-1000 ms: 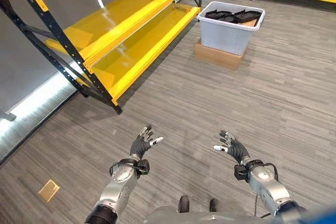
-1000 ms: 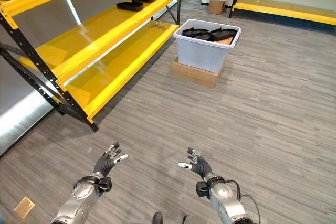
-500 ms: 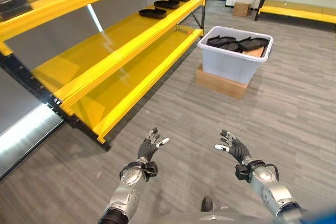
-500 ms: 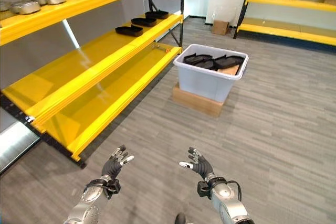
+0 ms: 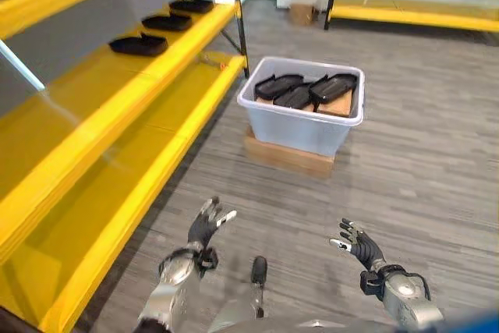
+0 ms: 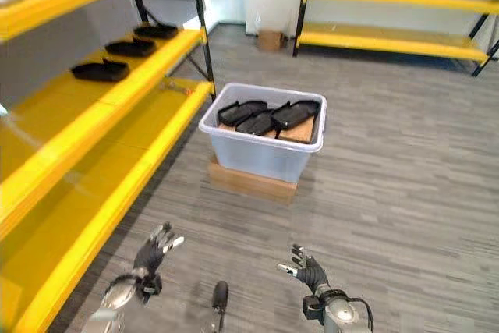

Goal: Move parts from the plastic box to the shelf.

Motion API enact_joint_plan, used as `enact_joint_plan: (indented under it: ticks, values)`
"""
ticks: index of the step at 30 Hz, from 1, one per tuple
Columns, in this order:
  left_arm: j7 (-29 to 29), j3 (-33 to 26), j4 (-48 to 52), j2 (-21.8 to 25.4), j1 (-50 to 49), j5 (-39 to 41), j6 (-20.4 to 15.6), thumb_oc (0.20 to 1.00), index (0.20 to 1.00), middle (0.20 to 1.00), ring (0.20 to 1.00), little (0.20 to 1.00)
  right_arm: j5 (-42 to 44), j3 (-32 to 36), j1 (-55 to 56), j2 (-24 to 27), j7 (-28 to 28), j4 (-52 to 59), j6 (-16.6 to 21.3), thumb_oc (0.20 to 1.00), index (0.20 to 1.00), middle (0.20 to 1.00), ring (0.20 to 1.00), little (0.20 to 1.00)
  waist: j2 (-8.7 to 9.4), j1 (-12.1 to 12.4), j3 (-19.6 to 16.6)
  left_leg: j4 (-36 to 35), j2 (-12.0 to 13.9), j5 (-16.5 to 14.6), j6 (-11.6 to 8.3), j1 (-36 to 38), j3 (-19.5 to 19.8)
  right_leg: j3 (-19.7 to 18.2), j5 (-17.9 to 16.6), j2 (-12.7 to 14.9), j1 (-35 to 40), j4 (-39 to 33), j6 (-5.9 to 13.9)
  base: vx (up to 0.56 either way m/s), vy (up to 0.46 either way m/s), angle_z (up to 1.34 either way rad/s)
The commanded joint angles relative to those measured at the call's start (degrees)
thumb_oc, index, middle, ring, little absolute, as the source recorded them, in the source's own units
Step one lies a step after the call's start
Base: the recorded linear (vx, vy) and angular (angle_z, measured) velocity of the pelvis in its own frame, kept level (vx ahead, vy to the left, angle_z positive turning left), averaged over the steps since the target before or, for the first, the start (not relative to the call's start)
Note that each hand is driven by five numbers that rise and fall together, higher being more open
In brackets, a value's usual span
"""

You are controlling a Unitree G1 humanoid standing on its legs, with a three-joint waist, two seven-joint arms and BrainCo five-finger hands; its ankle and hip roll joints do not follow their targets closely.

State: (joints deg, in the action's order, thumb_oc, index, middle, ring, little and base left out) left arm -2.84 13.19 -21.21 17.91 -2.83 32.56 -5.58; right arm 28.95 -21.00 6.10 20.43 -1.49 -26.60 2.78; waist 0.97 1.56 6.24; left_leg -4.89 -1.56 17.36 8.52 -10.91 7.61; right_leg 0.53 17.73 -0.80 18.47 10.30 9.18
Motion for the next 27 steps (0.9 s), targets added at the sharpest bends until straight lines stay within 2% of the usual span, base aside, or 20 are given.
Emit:
enact_joint_plan:
  ticks: [1, 5, 6, 8, 9, 10, 11, 12, 13, 14, 16, 19, 22, 25, 27]
  values:
    - [0.6, 0.3, 4.0, 0.3, -1.8, -0.5, -2.7, 1.000, 1.000, 1.000, 1.000, 1.000, -0.1, 2.6, -3.9, 1.5, -1.0, 6.4, 2.2, 1.000, 1.000, 1.000, 1.000, 1.000, -1.15, 3.3, 0.6, 3.2, 4.7, -6.2, -12.05, 0.5, 0.6, -1.4, -10.6, 3.8, -6.1, -12.6, -5.77, 0.46, 0.331, -0.78]
    - [0.2, 0.3, 4.7, 1.9, -1.5, -1.1, -2.5, 1.000, 1.000, 1.000, 1.000, 1.000, 0.2, 1.8, -4.6, -0.1, -1.5, 7.1, 2.1, 1.000, 1.000, 1.000, 1.000, 1.000, 0.47, 4.3, -0.8, 6.8, 1.5, -11.6, -8.46, 0.9, -0.8, -2.8, -11.8, 7.9, -8.4, -6.3, -3.23, 0.31, 0.271, -0.25]
    - [-0.2, 0.7, 5.3, 2.5, -0.9, -1.3, -2.5, 1.000, 1.000, 1.000, 1.000, 1.000, 0.1, 1.2, -5.1, -1.0, -1.4, 6.6, 2.2, 1.000, 1.000, 1.000, 1.000, 1.000, 0.92, 4.3, -0.7, 8.3, -0.2, -13.3, -6.91, 1.2, -1.2, -4.0, -15.6, 9.1, -11.1, -1.1, -2.19, 0.31, 0.339, -0.19]
    - [-0.3, 0.9, 5.4, 2.9, -0.6, -1.5, -2.3, 1.000, 1.000, 1.000, 1.000, 1.000, 0.5, 0.7, -4.8, -1.5, -1.7, 6.4, 1.9, 1.000, 1.000, 1.000, 1.000, 1.000, 0.71, 4.0, -0.7, 8.6, -1.6, -14.5, -5.57, 2.4, -1.0, -4.7, -20.6, 9.3, -14.8, 6.2, -2.06, 0.25, 0.323, 0.00]
    - [-0.5, 1.2, 6.1, 3.6, 0.0, -2.0, -2.3, 1.000, 1.000, 1.000, 1.000, 1.000, 0.5, 0.5, -4.4, -1.7, -2.0, 6.7, 1.9, 1.000, 1.000, 1.000, 1.000, 1.000, -0.11, 3.0, 0.0, 8.0, -2.5, -15.3, -4.41, 4.3, -0.4, -4.8, -25.8, 9.0, -18.7, 13.8, -2.35, 0.33, 0.469, 0.49]
    - [-0.3, 1.5, 6.5, 4.2, 0.2, -2.8, -1.9, 1.000, 1.000, 1.000, 1.000, 1.000, 0.3, 0.6, -3.6, -2.0, -2.0, 6.9, 1.7, 1.000, 1.000, 1.000, 1.000, 1.000, -1.73, 1.9, 1.0, 7.0, -2.6, -16.5, -3.22, 7.1, 0.3, -3.6, -25.3, 7.6, -23.8, 20.2, -3.34, 0.27, 0.394, 0.46]
    - [-0.3, 1.4, 6.5, 4.2, 0.2, -2.8, -1.9, 1.000, 1.000, 1.000, 1.000, 1.000, 0.3, 0.5, -3.6, -2.0, -2.0, 6.9, 1.7, 1.000, 1.000, 1.000, 1.000, 1.000, -1.64, 1.9, 1.1, 7.0, -2.7, -16.5, -3.23, 7.2, 0.3, -3.6, -25.0, 7.7, -23.9, 20.5, -3.35, 0.23, 0.270, 0.34]
    - [-0.2, 1.6, 6.4, 4.1, 0.2, -2.9, -1.8, 1.000, 1.000, 1.000, 1.000, 1.000, 0.6, 0.6, -3.4, -2.0, -2.1, 6.9, 1.6, 1.000, 1.000, 1.000, 1.000, 1.000, -2.00, 1.3, 1.3, 6.9, -2.6, -16.7, -3.10, 7.8, 0.7, -3.7, -23.4, 5.7, -25.8, 20.5, -3.69, 0.13, 0.070, 0.13]
    - [0.0, 1.7, 6.3, 4.1, 0.3, -2.9, -1.8, 1.000, 1.000, 1.000, 1.000, 1.000, 1.2, 0.8, -3.1, -1.8, -2.3, 6.9, 1.7, 1.000, 1.000, 1.000, 1.000, 1.000, -2.19, 0.6, 1.7, 7.3, -2.7, -17.1, -3.02, 8.5, 1.4, -3.4, -19.7, 3.0, -28.1, 20.7, -4.39, 0.19, 0.093, 0.04]
    - [0.2, 1.6, 6.3, 4.0, 0.4, -2.8, -1.8, 1.000, 1.000, 1.000, 1.000, 1.000, 1.5, 0.9, -2.9, -1.7, -2.4, 7.0, 1.6, 1.000, 1.000, 1.000, 1.000, 1.000, -2.19, 0.3, 2.1, 7.4, -2.9, -17.3, -2.95, 9.2, 1.7, -2.7, -18.3, 2.1, -29.0, 19.7, -4.56, 0.20, 0.058, 0.06]
    - [0.4, 1.6, 6.3, 4.0, 0.4, -2.5, -1.8, 1.000, 1.000, 1.000, 1.000, 1.000, 2.3, 1.3, -2.5, -1.4, -2.3, 6.9, 1.9, 1.000, 1.000, 1.000, 1.000, 1.000, -1.88, 0.1, 2.2, 6.8, -3.3, -18.1, -3.22, 10.9, 1.9, 0.0, -16.1, 1.3, -29.9, 12.9, -5.27, 0.21, 0.017, 0.14]
    - [0.4, 1.2, 5.6, 3.3, -0.1, -1.9, -1.7, 1.000, 1.000, 1.000, 1.000, 1.000, 2.2, 1.4, -2.7, -1.2, -1.9, 6.6, 1.7, 1.000, 1.000, 1.000, 1.000, 1.000, -1.06, -0.3, 2.5, 6.0, -3.9, -19.3, -3.74, 13.7, 2.0, 3.4, -18.7, 1.6, -30.2, 1.0, -4.50, 0.22, -0.023, 0.13]
    - [0.7, 0.3, 5.9, 3.0, -1.0, -1.8, -1.9, 1.000, 1.000, 1.000, 1.000, 1.000, 1.1, 1.3, -3.0, -0.8, -2.2, 6.9, 1.4, 1.000, 1.000, 1.000, 1.000, 1.000, -0.38, 0.1, 2.6, 5.7, -4.4, -21.0, -4.15, 16.7, 1.3, 8.2, -22.7, 2.9, -28.6, -7.0, -3.73, 0.25, -0.062, -0.06]
    - [1.1, 0.8, 5.1, 2.0, -1.4, -1.8, -1.9, 1.000, 1.000, 1.000, 1.000, 1.000, 1.3, 1.4, -2.6, -0.8, -1.9, 6.2, 1.8, 1.000, 1.000, 1.000, 1.000, 1.000, 0.08, 0.1, 0.5, 6.1, -3.5, -22.7, -5.24, 17.5, 0.4, 6.6, -21.6, 2.2, -24.8, -8.9, -5.05, 0.27, -0.099, 0.01]
    - [1.0, 0.9, 4.9, 1.7, -1.3, -1.8, -2.0, 1.000, 1.000, 1.000, 1.000, 1.000, 1.8, 1.7, -2.6, -0.4, -1.7, 6.7, 2.1, 1.000, 1.000, 1.000, 1.000, 1.000, -0.04, 0.0, 0.2, 7.6, -2.7, -23.0, -6.09, 17.3, -0.2, 7.6, -20.9, 2.3, -23.9, -8.7, -5.54, 0.16, -0.071, 0.22]
